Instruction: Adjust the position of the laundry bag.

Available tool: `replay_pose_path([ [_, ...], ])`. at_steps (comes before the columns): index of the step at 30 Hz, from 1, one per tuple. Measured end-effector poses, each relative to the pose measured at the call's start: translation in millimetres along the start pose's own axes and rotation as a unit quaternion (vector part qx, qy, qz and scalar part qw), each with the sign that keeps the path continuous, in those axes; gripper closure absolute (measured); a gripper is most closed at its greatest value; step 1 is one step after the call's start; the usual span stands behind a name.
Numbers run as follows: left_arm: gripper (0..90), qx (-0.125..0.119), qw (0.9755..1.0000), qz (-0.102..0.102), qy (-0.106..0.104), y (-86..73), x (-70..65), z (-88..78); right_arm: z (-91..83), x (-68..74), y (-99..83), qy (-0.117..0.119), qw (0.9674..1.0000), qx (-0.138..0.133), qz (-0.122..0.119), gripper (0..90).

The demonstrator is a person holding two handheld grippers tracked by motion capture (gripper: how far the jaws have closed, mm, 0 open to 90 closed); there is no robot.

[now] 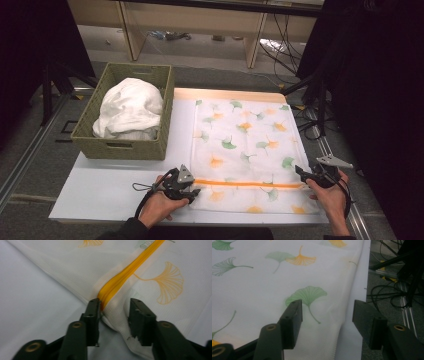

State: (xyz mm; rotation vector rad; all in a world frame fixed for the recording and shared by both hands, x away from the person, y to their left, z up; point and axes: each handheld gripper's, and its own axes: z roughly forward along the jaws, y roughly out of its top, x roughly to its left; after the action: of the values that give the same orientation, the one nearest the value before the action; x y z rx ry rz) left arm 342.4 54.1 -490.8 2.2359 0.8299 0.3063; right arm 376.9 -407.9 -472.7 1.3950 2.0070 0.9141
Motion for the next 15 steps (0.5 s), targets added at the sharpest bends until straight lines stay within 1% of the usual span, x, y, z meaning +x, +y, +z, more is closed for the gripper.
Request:
replay_pose_path([
  [1, 72.4, 0.000, 1.0000, 0.001, -0.003, 0.3, -0.1, 0.5, 3.1, -3.0, 1.4, 0.007, 0.9999, 0.008, 0.004, 46.2],
  [2, 76.7, -0.001, 1.0000, 0.004, -0.009, 0.7, -0.9, 0.5, 3.9, -4.5, 1.9, 0.000, 0.9999, 0.013, 0.005, 47.5],
  [3, 81.4, 0.001, 0.9999, 0.005, -0.010, 1.3, -1.6, 0.2, 6.2, -6.3, 2.3, 0.012, 0.9997, 0.015, 0.012, 49.0],
  [4, 81.4, 0.000, 0.9998, 0.017, -0.012, 1.7, -1.3, -0.2, 6.2, -6.3, 2.3, 0.012, 0.9997, 0.015, 0.012, 49.0],
  [5, 84.3, -0.001, 0.9998, 0.013, -0.013, 1.4, -1.7, 0.1, 9.7, -10.0, 3.4, 0.008, 0.9996, 0.022, 0.014, 51.6],
  [6, 84.4, -0.002, 0.9997, 0.020, -0.016, 1.9, 0.2, -0.1, 11.3, -12.5, 4.2, 0.008, 0.9995, 0.026, 0.014, 52.9],
  [7, 84.6, -0.004, 0.9997, 0.003, -0.022, 1.6, 0.5, -0.4, 12.1, -14.4, 4.7, 0.005, 0.9995, 0.028, 0.010, 55.5],
  [8, 84.8, -0.004, 0.9997, 0.003, -0.022, 1.6, 0.5, -0.4, 12.1, -14.4, 4.7, 0.005, 0.9995, 0.028, 0.010, 55.5],
  [9, 84.9, -0.003, 0.9997, 0.000, -0.023, 1.3, 2.2, -0.4, 16.2, -15.9, 6.2, 0.000, 0.9987, 0.039, 0.032, 55.9],
  [10, 84.9, -0.003, 0.9997, 0.000, -0.026, 1.3, 2.4, -1.1, 16.2, -15.9, 6.2, 0.000, 0.9987, 0.039, 0.032, 55.9],
  [11, 85.1, -0.004, 0.9996, 0.006, -0.026, 1.5, 2.7, -0.8, 22.9, -22.4, 6.6, 0.011, 0.9991, 0.036, 0.021, 57.8],
  [12, 85.1, -0.004, 0.9996, 0.006, -0.026, 1.5, 2.7, -0.8, 22.9, -22.4, 6.6, 0.011, 0.9991, 0.036, 0.021, 57.8],
  [13, 85.1, -0.003, 0.9998, 0.003, -0.022, 1.4, 1.6, -1.0, 26.2, -23.3, 8.7, 0.014, 0.9982, 0.046, 0.036, 60.0],
  [14, 85.1, -0.005, 0.9997, 0.003, -0.025, 1.4, 1.8, -0.7, 26.2, -23.3, 8.7, 0.014, 0.9982, 0.046, 0.036, 60.0],
  [15, 85.1, -0.004, 0.9997, 0.002, -0.024, 1.4, 2.0, -1.4, 28.4, -26.0, 8.7, 0.013, 0.9990, 0.042, 0.010, 61.7],
])
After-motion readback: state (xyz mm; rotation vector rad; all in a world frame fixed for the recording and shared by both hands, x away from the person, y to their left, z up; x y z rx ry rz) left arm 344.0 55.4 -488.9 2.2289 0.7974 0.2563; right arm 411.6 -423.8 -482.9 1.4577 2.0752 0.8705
